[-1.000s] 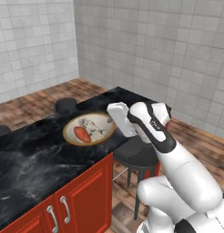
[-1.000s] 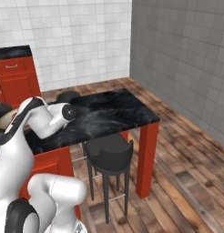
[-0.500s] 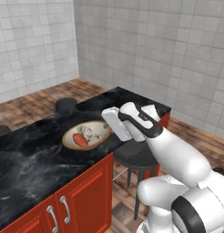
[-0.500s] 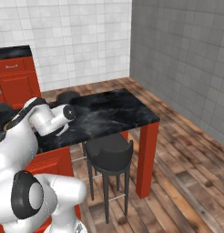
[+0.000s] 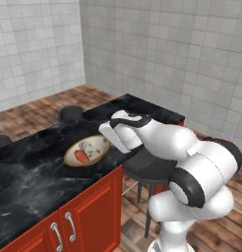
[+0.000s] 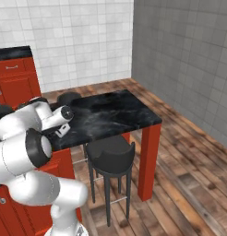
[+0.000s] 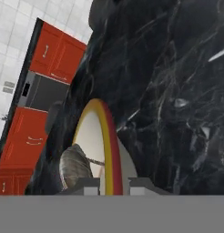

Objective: The microwave is finished heating the fish and sweet potato. Take the bowl containing the food and place it on the dining counter.

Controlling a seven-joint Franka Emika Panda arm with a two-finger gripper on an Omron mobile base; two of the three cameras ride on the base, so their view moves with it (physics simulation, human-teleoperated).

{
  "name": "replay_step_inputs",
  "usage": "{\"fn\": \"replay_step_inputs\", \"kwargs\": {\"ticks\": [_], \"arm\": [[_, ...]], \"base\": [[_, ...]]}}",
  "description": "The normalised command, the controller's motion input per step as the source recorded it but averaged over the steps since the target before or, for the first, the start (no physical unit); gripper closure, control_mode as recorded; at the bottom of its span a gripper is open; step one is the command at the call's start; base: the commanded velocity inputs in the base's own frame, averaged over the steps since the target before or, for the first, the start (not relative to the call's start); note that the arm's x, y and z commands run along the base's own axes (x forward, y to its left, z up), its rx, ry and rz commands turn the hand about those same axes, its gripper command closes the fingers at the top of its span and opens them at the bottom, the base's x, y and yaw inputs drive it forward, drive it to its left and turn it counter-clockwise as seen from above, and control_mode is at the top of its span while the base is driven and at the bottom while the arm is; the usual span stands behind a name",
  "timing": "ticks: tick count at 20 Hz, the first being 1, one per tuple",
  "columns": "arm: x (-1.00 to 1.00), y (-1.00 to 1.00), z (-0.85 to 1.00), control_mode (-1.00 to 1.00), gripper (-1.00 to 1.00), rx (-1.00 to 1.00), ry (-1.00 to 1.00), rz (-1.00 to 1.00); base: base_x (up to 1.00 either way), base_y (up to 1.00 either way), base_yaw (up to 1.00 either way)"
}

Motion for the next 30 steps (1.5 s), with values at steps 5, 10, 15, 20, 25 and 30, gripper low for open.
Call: {"fn": "replay_step_inputs", "kwargs": {"ticks": [5, 10, 15, 20, 25, 30], "arm": [[0.45, 0.35, -0.47, -1.00, 1.00, -0.15, -0.04, 0.00], [0.40, 0.33, -0.42, -1.00, 1.00, -0.15, -0.11, 0.00], [0.30, 0.24, -0.32, -1.00, 1.00, -0.13, -0.14, 0.00], [0.08, 0.05, -0.01, -1.00, -1.00, -0.02, 0.02, 0.00], [-0.47, -0.42, 0.57, -1.00, -1.00, 0.05, 0.01, 0.00], [-0.99, -0.65, 0.96, -1.00, -1.00, 0.08, -0.05, -0.02]], "base": [[0.00, 0.00, 0.00], [0.00, 0.00, 0.00], [0.00, 0.00, 0.00], [0.00, 0.00, 0.00], [0.00, 0.00, 0.00], [0.00, 0.00, 0.00]]}}
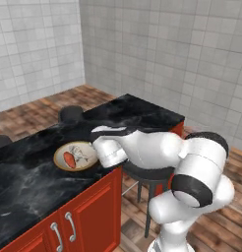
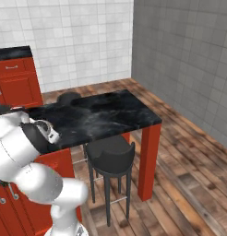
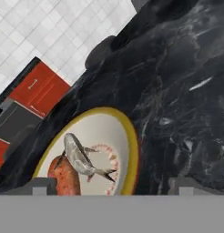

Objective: The microwave is finished heating the fish and sweet potato. Take the bowl containing the food and place it on the dining counter.

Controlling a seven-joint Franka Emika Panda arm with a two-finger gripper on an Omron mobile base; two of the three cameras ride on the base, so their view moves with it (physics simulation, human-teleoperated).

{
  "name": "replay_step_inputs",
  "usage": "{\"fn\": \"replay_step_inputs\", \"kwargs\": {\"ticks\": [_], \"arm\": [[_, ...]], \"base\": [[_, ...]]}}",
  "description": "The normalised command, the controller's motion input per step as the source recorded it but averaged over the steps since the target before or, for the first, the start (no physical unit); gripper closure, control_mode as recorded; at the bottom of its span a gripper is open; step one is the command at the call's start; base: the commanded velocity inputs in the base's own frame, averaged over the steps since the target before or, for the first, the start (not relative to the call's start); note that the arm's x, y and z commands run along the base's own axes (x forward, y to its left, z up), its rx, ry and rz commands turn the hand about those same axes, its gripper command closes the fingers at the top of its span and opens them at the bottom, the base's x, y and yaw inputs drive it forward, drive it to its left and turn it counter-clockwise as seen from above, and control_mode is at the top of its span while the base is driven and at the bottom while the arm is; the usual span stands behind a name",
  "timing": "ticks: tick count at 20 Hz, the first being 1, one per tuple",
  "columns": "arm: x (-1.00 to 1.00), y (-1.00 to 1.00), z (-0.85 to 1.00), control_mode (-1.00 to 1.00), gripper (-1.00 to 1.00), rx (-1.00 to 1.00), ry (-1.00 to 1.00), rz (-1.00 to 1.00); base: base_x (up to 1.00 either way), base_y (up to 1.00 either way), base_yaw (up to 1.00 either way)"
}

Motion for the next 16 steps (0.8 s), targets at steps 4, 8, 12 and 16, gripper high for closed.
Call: {"fn": "replay_step_inputs", "kwargs": {"ticks": [4, 8, 12, 16], "arm": [[-1.00, -0.67, 1.00, -1.00, -1.00, 0.07, -0.10, -0.06], [-1.00, -0.83, 1.00, -1.00, -1.00, 0.11, -0.11, -0.05], [-1.00, -0.64, 1.00, -1.00, -1.00, 0.10, -0.06, -0.05], [-0.96, -0.37, 1.00, -1.00, -1.00, 0.06, -0.01, -0.03]], "base": [[0.00, 0.00, 0.00], [0.00, 0.00, 0.00], [0.00, 0.00, 0.00], [0.00, 0.00, 0.00]]}}
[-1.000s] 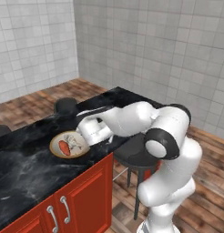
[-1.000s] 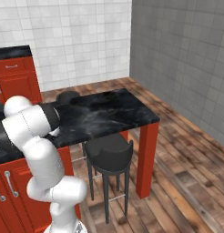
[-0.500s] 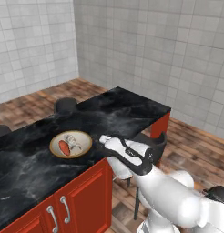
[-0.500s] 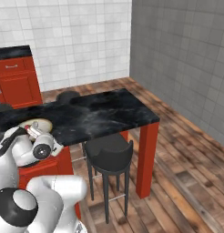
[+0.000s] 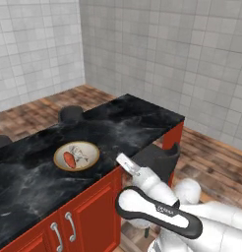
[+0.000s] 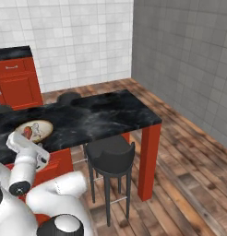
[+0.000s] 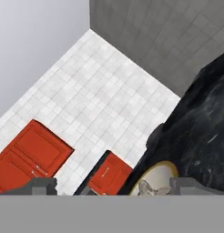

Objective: The microwave is finished heating the fish and sweet potato. Take the bowl containing the food and place it on the dining counter.

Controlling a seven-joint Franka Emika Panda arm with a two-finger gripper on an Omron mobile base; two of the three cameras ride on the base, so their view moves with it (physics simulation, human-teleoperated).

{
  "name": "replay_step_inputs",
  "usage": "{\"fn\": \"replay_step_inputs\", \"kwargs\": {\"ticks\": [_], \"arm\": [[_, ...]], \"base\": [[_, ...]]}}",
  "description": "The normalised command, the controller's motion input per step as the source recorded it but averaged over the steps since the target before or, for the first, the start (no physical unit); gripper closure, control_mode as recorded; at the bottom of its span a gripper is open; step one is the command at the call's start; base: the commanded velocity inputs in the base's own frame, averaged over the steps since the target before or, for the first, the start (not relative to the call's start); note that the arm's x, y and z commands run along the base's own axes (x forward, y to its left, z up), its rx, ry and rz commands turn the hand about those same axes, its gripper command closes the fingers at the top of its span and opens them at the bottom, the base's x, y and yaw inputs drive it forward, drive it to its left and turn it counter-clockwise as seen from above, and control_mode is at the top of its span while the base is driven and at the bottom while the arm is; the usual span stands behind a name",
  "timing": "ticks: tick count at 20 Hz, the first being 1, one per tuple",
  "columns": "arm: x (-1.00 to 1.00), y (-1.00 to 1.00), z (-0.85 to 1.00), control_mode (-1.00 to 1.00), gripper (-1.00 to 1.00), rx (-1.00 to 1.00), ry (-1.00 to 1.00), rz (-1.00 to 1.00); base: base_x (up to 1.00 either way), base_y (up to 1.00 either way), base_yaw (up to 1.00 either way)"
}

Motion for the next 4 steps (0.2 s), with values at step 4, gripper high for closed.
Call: {"fn": "replay_step_inputs", "kwargs": {"ticks": [4], "arm": [[-0.81, -0.13, 1.00, -1.00, -1.00, 0.00, 0.00, 0.00]], "base": [[0.00, 0.00, 0.00]]}}
